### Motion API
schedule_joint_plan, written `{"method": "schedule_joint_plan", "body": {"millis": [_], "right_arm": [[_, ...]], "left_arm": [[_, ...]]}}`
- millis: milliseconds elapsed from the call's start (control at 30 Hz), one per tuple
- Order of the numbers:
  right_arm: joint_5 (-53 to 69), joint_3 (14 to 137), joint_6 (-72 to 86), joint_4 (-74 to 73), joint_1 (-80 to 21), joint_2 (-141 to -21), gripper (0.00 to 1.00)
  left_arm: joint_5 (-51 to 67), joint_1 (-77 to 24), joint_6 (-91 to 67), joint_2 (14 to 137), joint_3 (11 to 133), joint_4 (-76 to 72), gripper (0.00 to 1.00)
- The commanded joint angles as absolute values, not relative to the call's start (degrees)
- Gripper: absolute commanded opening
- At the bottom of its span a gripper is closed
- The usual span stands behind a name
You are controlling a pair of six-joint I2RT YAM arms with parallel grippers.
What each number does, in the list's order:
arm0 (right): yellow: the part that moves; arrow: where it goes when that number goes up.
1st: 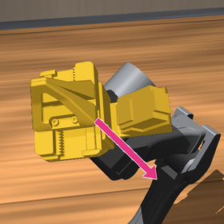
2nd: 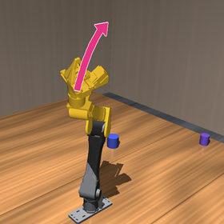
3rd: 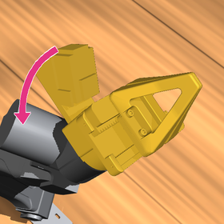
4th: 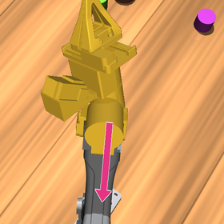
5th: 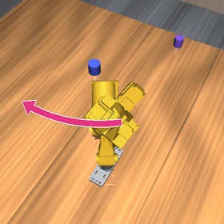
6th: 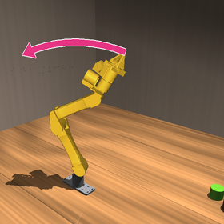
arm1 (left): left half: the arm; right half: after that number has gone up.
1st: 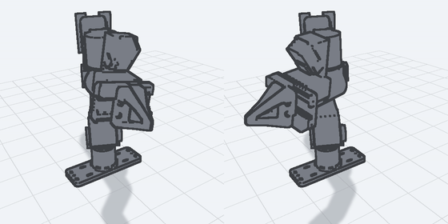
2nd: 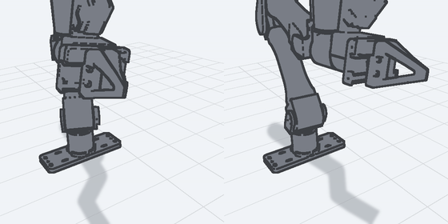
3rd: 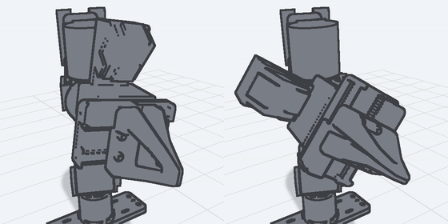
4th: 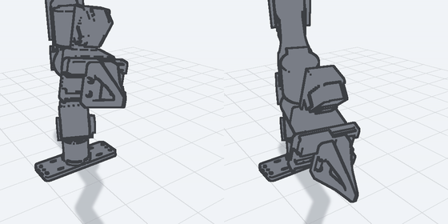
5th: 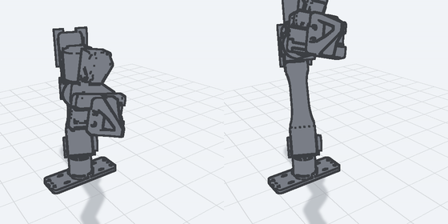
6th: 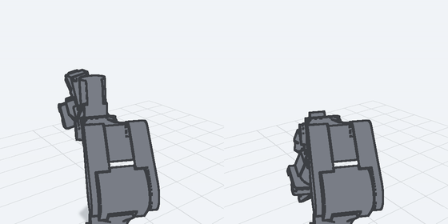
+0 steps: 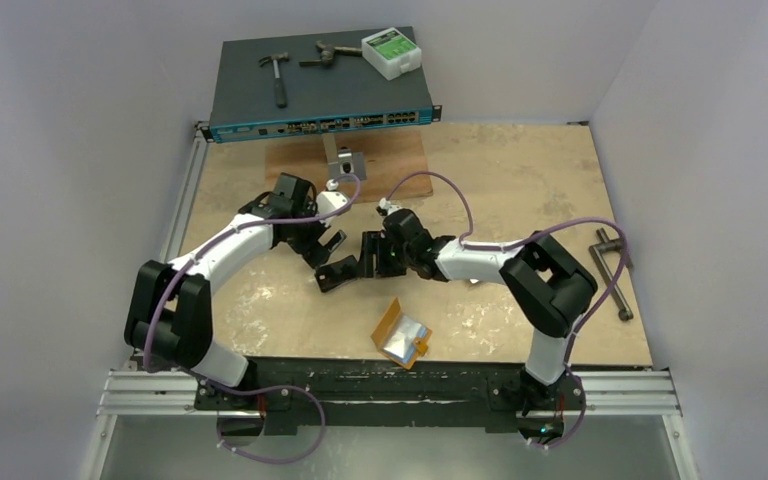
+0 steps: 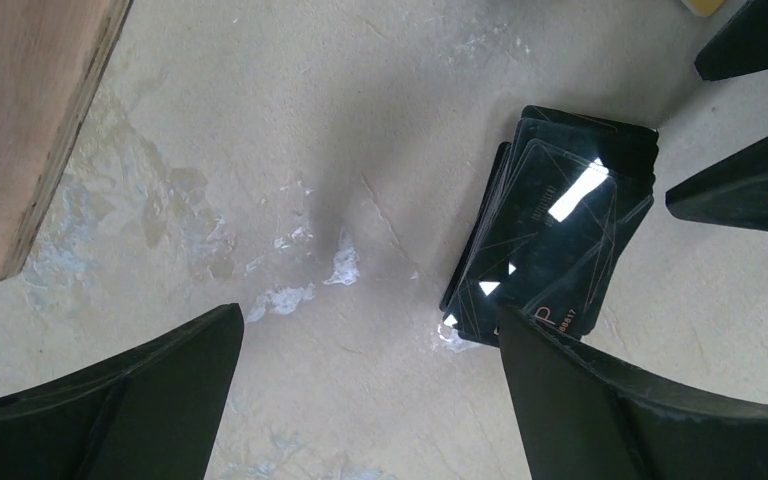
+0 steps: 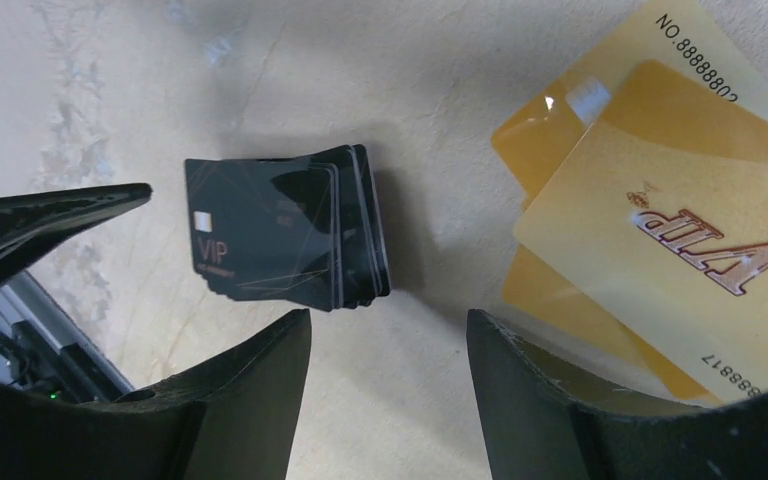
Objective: Put the credit cards into the card holder
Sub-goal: Pick up the credit card from the center of the board.
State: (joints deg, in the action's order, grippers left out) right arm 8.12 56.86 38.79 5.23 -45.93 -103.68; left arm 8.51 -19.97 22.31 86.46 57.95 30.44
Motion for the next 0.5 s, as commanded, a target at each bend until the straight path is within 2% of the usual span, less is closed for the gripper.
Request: {"method": "schedule_joint_plan", "body": {"millis": [0,267,467], "right_arm": [[7.91,59.7,37.8,6.72,-45.79,-105.06,0.59],[6.35,60.49,40.45,8.61,-45.87,-108.51,0.62],[2.22,64.48,41.67,3.21,-47.01,-111.66,0.62]], "left_arm": [[12.33,-18.85,25.9,87.9,57.66,27.86,0.99],[14.67,-18.81,28.28,88.75,56.17,27.9,0.98],[15.1,-17.91,28.36,88.17,55.07,28.08,0.97]]}}
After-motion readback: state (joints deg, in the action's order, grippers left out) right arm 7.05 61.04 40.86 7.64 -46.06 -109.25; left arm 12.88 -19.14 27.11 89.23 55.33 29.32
